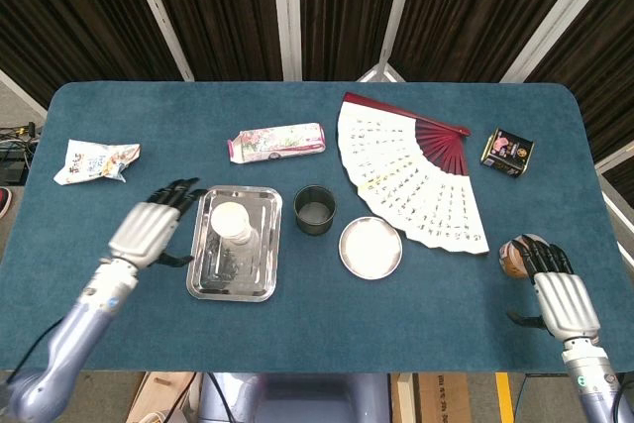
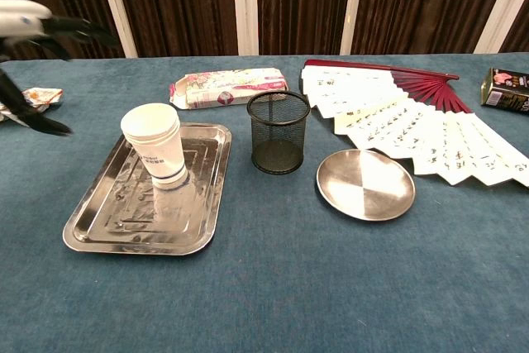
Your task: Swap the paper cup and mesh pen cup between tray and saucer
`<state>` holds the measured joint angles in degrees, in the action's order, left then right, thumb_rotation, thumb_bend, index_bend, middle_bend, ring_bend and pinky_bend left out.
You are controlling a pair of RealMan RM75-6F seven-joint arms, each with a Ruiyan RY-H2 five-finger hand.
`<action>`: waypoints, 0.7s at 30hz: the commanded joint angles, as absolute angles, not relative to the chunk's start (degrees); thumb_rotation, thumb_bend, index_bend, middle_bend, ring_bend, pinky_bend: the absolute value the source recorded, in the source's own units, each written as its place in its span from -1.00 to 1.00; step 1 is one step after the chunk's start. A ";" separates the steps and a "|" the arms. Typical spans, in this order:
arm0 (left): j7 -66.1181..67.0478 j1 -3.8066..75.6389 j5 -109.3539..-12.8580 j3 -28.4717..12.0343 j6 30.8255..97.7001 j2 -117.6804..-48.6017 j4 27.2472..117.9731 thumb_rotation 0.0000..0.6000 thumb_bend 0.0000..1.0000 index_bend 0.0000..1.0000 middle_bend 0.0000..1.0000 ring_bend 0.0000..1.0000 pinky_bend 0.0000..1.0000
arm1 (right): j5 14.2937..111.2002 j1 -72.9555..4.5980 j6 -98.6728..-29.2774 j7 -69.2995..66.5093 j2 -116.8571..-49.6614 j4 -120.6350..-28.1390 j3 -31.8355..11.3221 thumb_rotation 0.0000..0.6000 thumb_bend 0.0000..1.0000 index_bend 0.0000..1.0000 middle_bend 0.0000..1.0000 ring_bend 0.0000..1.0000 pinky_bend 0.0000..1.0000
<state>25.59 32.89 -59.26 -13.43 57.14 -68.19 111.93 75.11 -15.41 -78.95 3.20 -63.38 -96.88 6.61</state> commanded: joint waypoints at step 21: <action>25.25 41.27 -59.96 -10.74 57.06 -87.38 89.64 1.00 -0.50 -0.42 -0.52 -0.49 -0.18 | 73.11 -13.47 -75.39 2.71 -64.09 -94.47 1.95 1.00 -1.00 -1.00 -1.00 -1.00 -1.00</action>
<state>25.48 41.22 -59.72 -10.98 56.82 -87.20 89.97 73.11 -13.55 -75.40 2.74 -64.05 -94.49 2.04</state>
